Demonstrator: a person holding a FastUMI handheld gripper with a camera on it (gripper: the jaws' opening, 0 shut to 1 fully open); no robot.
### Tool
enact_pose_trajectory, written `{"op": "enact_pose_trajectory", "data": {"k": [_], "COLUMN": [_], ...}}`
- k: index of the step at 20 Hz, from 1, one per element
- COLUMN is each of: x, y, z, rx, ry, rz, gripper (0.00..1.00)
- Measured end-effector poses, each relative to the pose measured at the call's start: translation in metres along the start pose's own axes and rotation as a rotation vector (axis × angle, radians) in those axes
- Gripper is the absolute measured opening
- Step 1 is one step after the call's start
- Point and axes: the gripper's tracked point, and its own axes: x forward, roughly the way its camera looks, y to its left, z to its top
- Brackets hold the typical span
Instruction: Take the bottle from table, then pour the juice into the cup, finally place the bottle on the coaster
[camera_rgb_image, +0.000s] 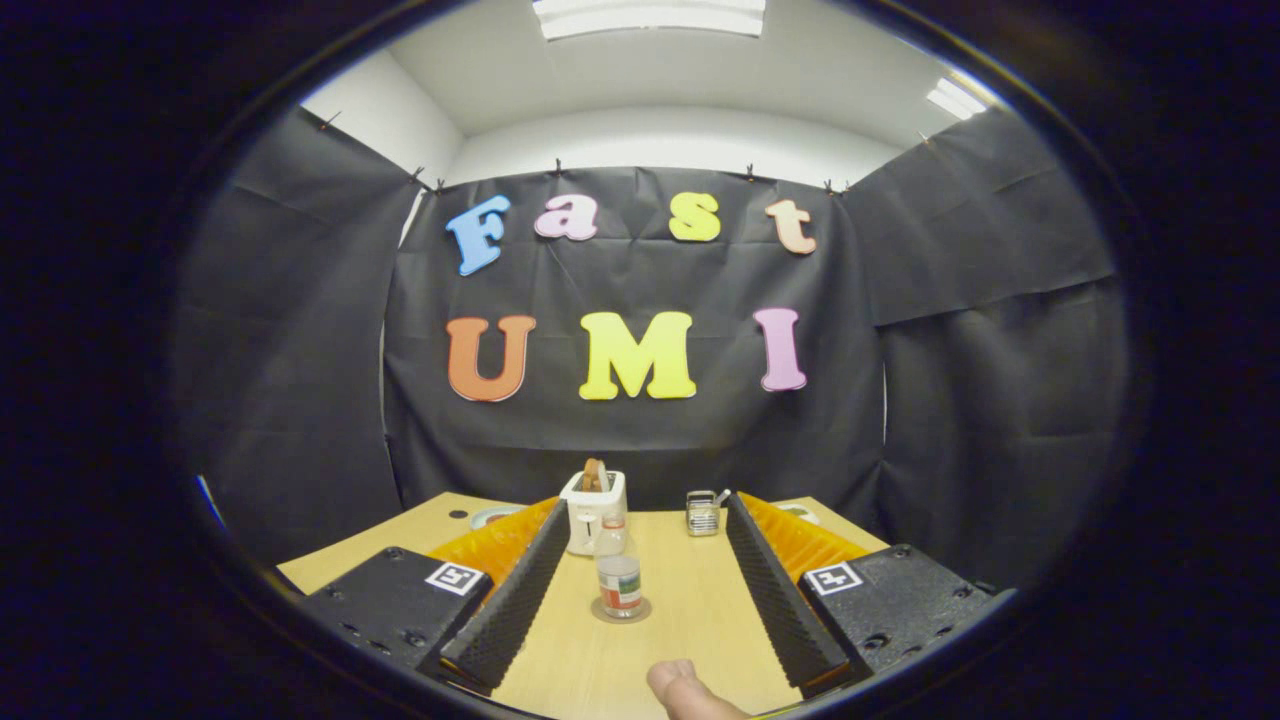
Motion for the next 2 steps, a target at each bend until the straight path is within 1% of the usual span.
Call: {"op": "enact_pose_trajectory", "data": {"k": [2], "x": [-0.0049], "y": [0.0012], "z": [0.0105], "rx": [0.000], "ry": [-0.014], "rz": [0.008], "gripper": [1.00]}}
